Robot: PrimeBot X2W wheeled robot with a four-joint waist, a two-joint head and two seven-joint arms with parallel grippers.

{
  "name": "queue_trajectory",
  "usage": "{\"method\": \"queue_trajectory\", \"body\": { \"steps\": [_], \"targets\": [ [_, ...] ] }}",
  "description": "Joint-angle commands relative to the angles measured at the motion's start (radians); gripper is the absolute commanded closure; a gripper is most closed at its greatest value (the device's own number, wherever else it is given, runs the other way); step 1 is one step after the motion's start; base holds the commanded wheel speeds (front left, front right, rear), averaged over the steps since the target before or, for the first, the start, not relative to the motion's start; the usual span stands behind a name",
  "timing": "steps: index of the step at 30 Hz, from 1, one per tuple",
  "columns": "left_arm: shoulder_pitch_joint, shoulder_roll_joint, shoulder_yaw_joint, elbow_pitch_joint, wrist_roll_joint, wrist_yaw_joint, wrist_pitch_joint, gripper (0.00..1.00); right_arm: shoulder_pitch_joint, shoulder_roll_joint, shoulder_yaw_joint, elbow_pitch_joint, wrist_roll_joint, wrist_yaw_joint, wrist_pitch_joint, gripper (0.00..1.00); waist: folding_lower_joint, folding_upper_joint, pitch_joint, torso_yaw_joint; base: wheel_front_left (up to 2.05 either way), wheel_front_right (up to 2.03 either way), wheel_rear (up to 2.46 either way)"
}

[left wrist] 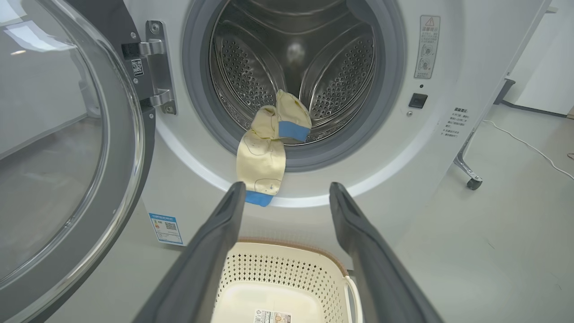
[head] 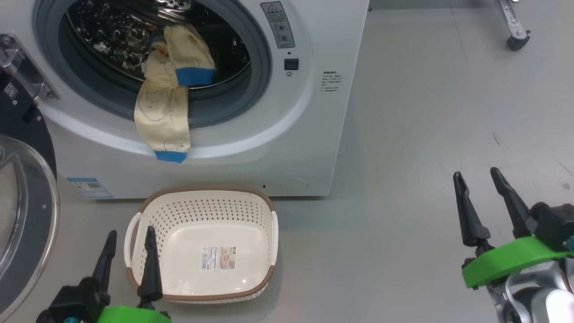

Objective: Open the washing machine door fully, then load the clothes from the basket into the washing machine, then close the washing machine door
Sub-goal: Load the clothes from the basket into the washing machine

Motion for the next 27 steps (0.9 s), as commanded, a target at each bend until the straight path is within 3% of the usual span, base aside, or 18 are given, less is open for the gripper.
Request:
{"method": "queue_trajectory", "body": {
  "steps": [1, 15, 27],
  "targets": [
    [-0.017, 0.016, 0.034, -0.036, 0.006, 0.109, 0.001, 0.00, -0.015, -0.013, 0.015, -0.041, 0.010, -0.001, 0.003, 0.00, 0.0001, -0.0001, -0.002, 0.001, 0.00, 0.00, 0.00],
    [-0.044, 0.025, 0.023, -0.040, 0.010, 0.116, 0.016, 0.00, -0.023, -0.013, 0.016, -0.049, 0.012, -0.001, 0.005, 0.00, 0.0001, -0.0001, 0.026, 0.009, 0.00, 0.00, 0.00],
    [-0.185, 0.035, 0.011, 0.044, 0.008, 0.082, 0.041, 0.00, -0.080, -0.013, 0.034, -0.059, 0.025, -0.001, -0.013, 0.00, 0.0001, -0.0001, 0.157, -0.010, 0.00, 0.00, 0.00]
  ]
}}
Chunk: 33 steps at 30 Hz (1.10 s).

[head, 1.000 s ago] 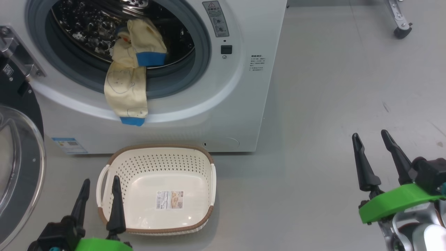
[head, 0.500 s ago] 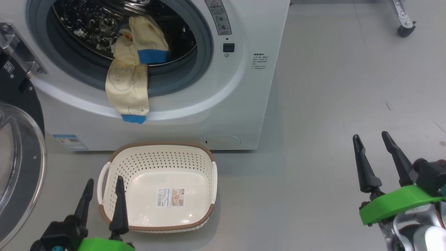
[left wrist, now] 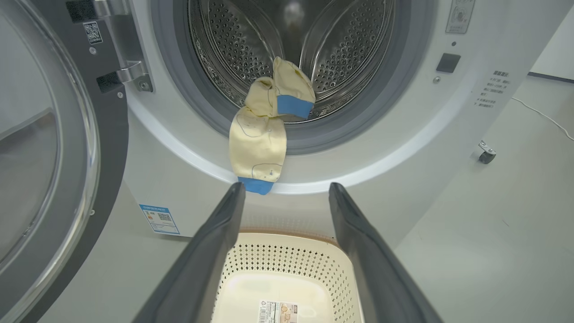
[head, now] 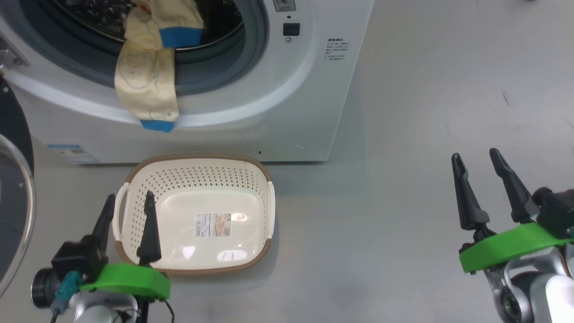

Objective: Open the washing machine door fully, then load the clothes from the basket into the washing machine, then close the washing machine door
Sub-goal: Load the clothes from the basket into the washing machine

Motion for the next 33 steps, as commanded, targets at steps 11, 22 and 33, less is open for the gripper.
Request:
{"method": "queue_trajectory", "body": {
  "steps": [11, 22, 33],
  "targets": [
    [-0.306, 0.035, 0.028, 0.236, -0.040, -0.029, 0.050, 0.00, -0.134, -0.013, 0.049, -0.015, 0.019, -0.001, -0.048, 0.00, -0.0001, -0.0001, 0.184, -0.058, 0.00, 0.00, 0.00],
    [-0.545, 0.100, 0.061, 0.478, -0.088, -0.123, 0.116, 0.00, -0.191, -0.013, 0.079, 0.023, 0.058, -0.001, -0.099, 0.00, -0.0001, -0.0001, 0.300, -0.123, 0.00, 0.00, 0.00],
    [-0.747, 0.116, 0.054, 0.657, -0.086, -0.144, 0.148, 0.00, -0.237, -0.013, 0.121, 0.091, 0.099, -0.001, -0.157, 0.00, -0.0001, -0.0001, 0.362, -0.193, 0.00, 0.00, 0.00]
  ]
}}
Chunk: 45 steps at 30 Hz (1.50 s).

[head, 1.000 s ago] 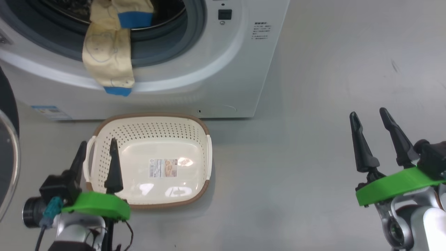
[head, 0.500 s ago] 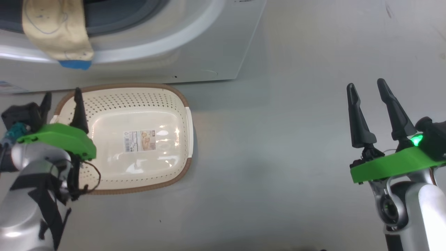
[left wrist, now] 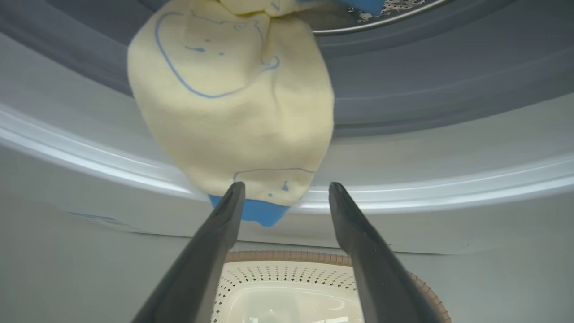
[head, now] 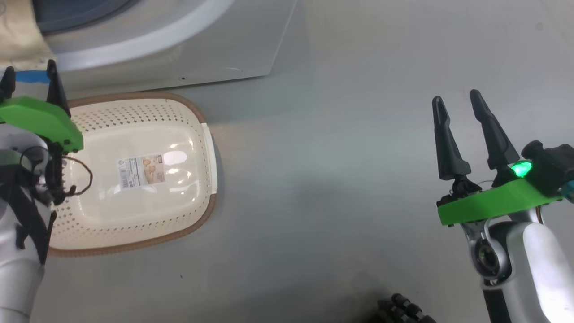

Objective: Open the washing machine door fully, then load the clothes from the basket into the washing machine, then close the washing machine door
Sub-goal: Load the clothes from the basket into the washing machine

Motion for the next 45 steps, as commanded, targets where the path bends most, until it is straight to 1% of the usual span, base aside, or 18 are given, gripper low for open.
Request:
{"method": "queue_trajectory", "body": {
  "steps": [1, 6, 10, 11, 12, 13, 14, 18, 22, 26, 30, 31, 32, 33, 35, 36, 41, 45],
  "targets": [
    [-0.035, 0.050, 0.031, -0.010, -0.006, 0.003, 0.005, 0.00, -0.013, -0.013, 0.020, -0.024, 0.008, -0.001, -0.013, 0.00, -0.0001, 0.0001, 0.010, -0.014, 0.00, 0.00, 0.00],
    [-0.095, 0.048, 0.043, 0.037, -0.021, 0.010, 0.019, 0.00, -0.024, -0.013, 0.031, 0.001, 0.026, -0.001, -0.033, 0.00, -0.0001, 0.0001, 0.027, -0.040, 0.00, 0.00, 0.00],
    [-0.128, 0.051, 0.054, 0.069, -0.018, 0.052, 0.009, 0.00, -0.032, -0.013, 0.038, 0.022, 0.043, -0.001, -0.050, 0.00, -0.0001, 0.0001, 0.033, -0.056, 0.00, 0.00, 0.00],
    [-0.133, 0.052, 0.055, 0.076, -0.016, 0.059, 0.006, 0.29, -0.033, -0.013, 0.039, 0.026, 0.046, -0.001, -0.054, 0.00, -0.0001, 0.0001, 0.034, -0.059, 0.00, 0.00, 0.00],
    [-0.136, 0.053, 0.056, 0.084, -0.017, 0.063, 0.009, 0.61, -0.034, -0.013, 0.041, 0.031, 0.048, -0.001, -0.058, 0.00, -0.0001, 0.0001, 0.035, -0.061, 0.00, 0.00, 0.00],
    [-0.140, 0.054, 0.057, 0.090, -0.019, 0.064, 0.008, 0.88, -0.035, -0.013, 0.042, 0.035, 0.050, -0.001, -0.061, 0.00, -0.0001, 0.0001, 0.036, -0.063, 0.00, 0.00, 0.00],
    [-0.142, 0.054, 0.055, 0.096, -0.018, 0.064, 0.008, 1.00, -0.036, -0.013, 0.042, 0.039, 0.052, -0.001, -0.064, 0.00, -0.0001, 0.0001, 0.036, -0.064, 0.00, 0.00, 0.00],
    [-0.149, 0.054, 0.050, 0.108, -0.019, 0.064, 0.010, 1.00, -0.038, -0.013, 0.039, 0.051, 0.056, -0.001, -0.072, 0.00, -0.0001, 0.0001, 0.036, -0.060, 0.00, 0.00, 0.00],
    [-0.149, 0.047, 0.033, 0.103, -0.022, 0.044, 0.032, 1.00, -0.044, -0.013, 0.037, 0.058, 0.056, -0.001, -0.076, 0.00, -0.0001, 0.0001, 0.033, -0.046, 0.00, 0.00, 0.00],
    [-0.136, 0.040, 0.011, 0.065, -0.030, 0.019, 0.090, 1.00, -0.046, -0.013, 0.030, 0.058, 0.049, -0.001, -0.075, 0.00, -0.0001, 0.0001, 0.028, -0.023, 0.00, 0.00, 0.00],
    [-0.118, 0.055, -0.011, -0.016, -0.035, 0.001, 0.175, 1.00, -0.044, -0.013, 0.024, 0.053, 0.042, -0.001, -0.069, 0.00, -0.0001, 0.0001, 0.023, -0.001, 0.00, 0.00, 0.00],
    [-0.118, 0.055, -0.011, -0.016, -0.035, 0.001, 0.175, 1.00, -0.044, -0.013, 0.024, 0.053, 0.042, -0.001, -0.069, 0.00, -0.0001, 0.0001, 0.023, -0.001, 0.00, 0.00, 0.00],
    [-0.104, 0.075, -0.025, -0.078, -0.033, -0.008, 0.224, 1.00, -0.043, -0.013, 0.021, 0.049, 0.040, -0.001, -0.066, 0.00, -0.0001, 0.0001, 0.021, 0.009, 0.00, 0.00, 0.00],
    [-0.104, 0.075, -0.025, -0.078, -0.033, -0.008, 0.224, 1.00, -0.043, -0.013, 0.021, 0.049, 0.040, -0.001, -0.066, 0.00, -0.0001, 0.0001, 0.021, 0.009, 0.00, 0.00, 0.00],
    [-0.086, 0.095, -0.035, -0.159, -0.038, -0.019, 0.272, 1.00, -0.042, -0.013, 0.018, 0.045, 0.041, -0.001, -0.063, 0.00, -0.0001, 0.0001, 0.019, 0.016, 0.00, 0.00, 0.00],
    [-0.075, 0.109, -0.038, -0.203, -0.037, -0.016, 0.297, 1.00, -0.041, -0.013, 0.016, 0.044, 0.040, -0.001, -0.062, 0.00, -0.0001, 0.0001, 0.017, 0.020, 0.00, 0.00, 0.00],
    [-0.033, 0.184, -0.012, -0.442, -0.053, 0.018, 0.399, 1.00, -0.042, -0.013, 0.016, 0.038, 0.042, -0.001, -0.059, 0.00, -0.0001, 0.0001, 0.018, 0.027, 0.00, 0.00, 0.00],
    [-0.046, 0.250, 0.019, -0.581, -0.039, 0.057, 0.457, 1.00, -0.049, -0.013, 0.025, 0.039, 0.045, -0.001, -0.057, 0.00, -0.0001, 0.0001, 0.033, 0.020, 0.00, 0.00, 0.00]
  ]
}}
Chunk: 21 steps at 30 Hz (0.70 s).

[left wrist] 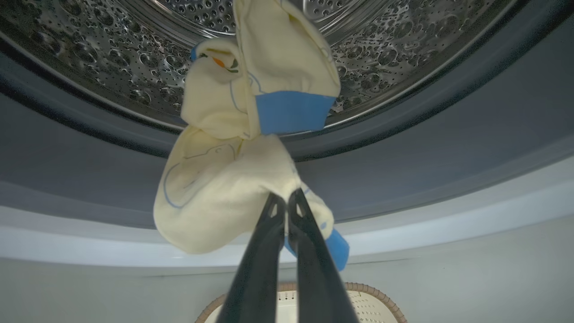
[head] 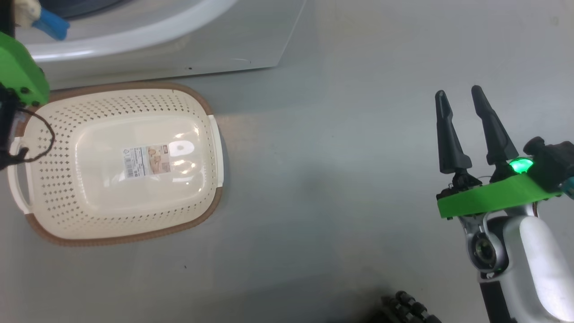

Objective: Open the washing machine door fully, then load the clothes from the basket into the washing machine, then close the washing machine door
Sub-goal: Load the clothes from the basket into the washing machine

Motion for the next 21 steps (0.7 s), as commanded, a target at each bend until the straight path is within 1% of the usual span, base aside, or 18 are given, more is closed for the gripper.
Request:
{"method": "queue_trajectory", "body": {
  "steps": [1, 4, 8, 16, 21],
  "targets": [
    [-0.042, 0.072, 0.051, -0.062, 0.012, 0.013, 0.017, 1.00, -0.016, -0.013, 0.018, -0.031, 0.000, -0.001, 0.000, 0.00, 0.0001, -0.0001, 0.013, -0.006, 0.00, 0.00, 0.00],
    [-0.087, 0.092, 0.061, -0.084, 0.017, 0.023, 0.047, 1.00, -0.027, -0.013, 0.029, -0.029, 0.004, -0.001, -0.003, 0.00, 0.0001, -0.0001, 0.029, -0.021, 0.00, 0.00, 0.00],
    [-0.158, 0.118, 0.080, -0.037, 0.020, 0.021, 0.060, 1.00, -0.042, -0.013, 0.046, -0.021, 0.020, -0.001, -0.013, 0.00, 0.0001, -0.0001, 0.054, -0.054, 0.00, 0.00, 0.00],
    [-0.304, 0.174, 0.102, 0.105, 0.047, -0.005, 0.025, 1.00, -0.061, -0.013, 0.070, 0.004, 0.059, -0.001, -0.039, 0.00, 0.0001, -0.0001, 0.118, -0.136, 0.00, 0.00, 0.00],
    [-0.394, 0.210, 0.094, 0.169, 0.089, -0.023, -0.016, 1.00, -0.073, -0.013, 0.089, 0.020, 0.077, -0.001, -0.051, 0.00, 0.0001, -0.0001, 0.153, -0.180, 0.00, 0.00, 0.00]
  ]
}}
